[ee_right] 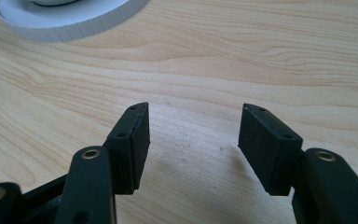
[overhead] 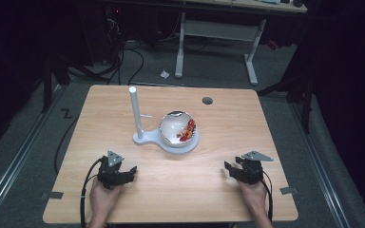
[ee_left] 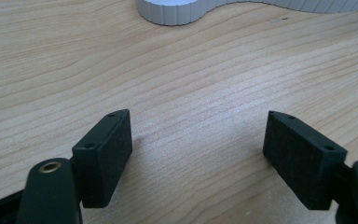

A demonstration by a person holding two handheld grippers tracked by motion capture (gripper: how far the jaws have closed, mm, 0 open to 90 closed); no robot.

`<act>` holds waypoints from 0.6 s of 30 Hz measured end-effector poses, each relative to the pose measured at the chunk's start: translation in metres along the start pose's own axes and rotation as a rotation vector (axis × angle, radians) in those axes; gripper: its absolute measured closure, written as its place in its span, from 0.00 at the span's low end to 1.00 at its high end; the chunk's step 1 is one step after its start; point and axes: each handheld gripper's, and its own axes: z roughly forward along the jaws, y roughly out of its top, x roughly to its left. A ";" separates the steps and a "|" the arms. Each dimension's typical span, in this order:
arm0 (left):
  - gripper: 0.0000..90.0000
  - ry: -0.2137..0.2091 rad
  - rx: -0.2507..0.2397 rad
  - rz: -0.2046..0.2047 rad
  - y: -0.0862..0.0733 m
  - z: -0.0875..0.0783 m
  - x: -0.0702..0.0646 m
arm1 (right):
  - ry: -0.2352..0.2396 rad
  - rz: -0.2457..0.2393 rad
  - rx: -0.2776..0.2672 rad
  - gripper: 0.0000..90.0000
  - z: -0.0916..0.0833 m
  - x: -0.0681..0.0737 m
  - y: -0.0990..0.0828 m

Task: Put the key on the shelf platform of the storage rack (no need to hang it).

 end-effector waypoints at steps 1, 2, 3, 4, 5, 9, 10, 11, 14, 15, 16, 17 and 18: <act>0.27 0.000 0.000 -0.001 0.000 0.000 0.000 | -0.003 -0.003 0.004 0.48 0.001 0.001 0.000; 0.27 0.000 -0.001 -0.001 0.000 0.000 0.000 | -0.005 -0.009 0.007 0.48 0.002 0.001 -0.001; 0.27 0.000 -0.001 -0.001 0.000 0.000 0.000 | -0.007 -0.005 0.012 0.48 0.003 0.002 -0.001; 0.27 0.000 -0.001 -0.003 0.000 0.000 0.000 | -0.010 -0.010 0.015 0.48 0.004 0.002 -0.001; 0.27 0.000 0.000 -0.001 0.000 0.000 0.000 | -0.012 -0.013 0.018 0.48 0.005 0.003 -0.002; 0.27 0.000 0.000 -0.001 0.000 0.000 0.000 | -0.027 -0.027 0.034 0.47 0.008 0.005 -0.001; 0.27 0.000 0.001 0.001 0.000 0.000 0.000 | -0.030 -0.031 0.039 0.47 0.009 0.005 0.000; 0.27 0.000 0.001 0.000 0.000 0.000 0.000 | -0.034 -0.040 0.041 0.46 0.010 0.006 0.000; 0.27 0.000 0.001 0.001 0.000 0.000 0.000 | -0.056 -0.072 0.048 0.45 0.011 0.010 0.000; 0.26 0.000 -0.001 0.001 0.000 0.000 0.000 | -0.054 -0.071 0.049 0.45 0.011 0.010 0.000; 0.26 0.000 -0.001 0.001 0.000 0.000 0.000 | -0.053 -0.071 0.049 0.44 0.011 0.010 0.000; 0.26 0.000 -0.001 0.001 0.000 0.000 0.000 | -0.053 -0.073 0.050 0.44 0.011 0.010 0.000; 0.26 0.001 -0.001 0.001 0.000 0.000 0.000 | -0.052 -0.073 0.050 0.43 0.011 0.010 0.000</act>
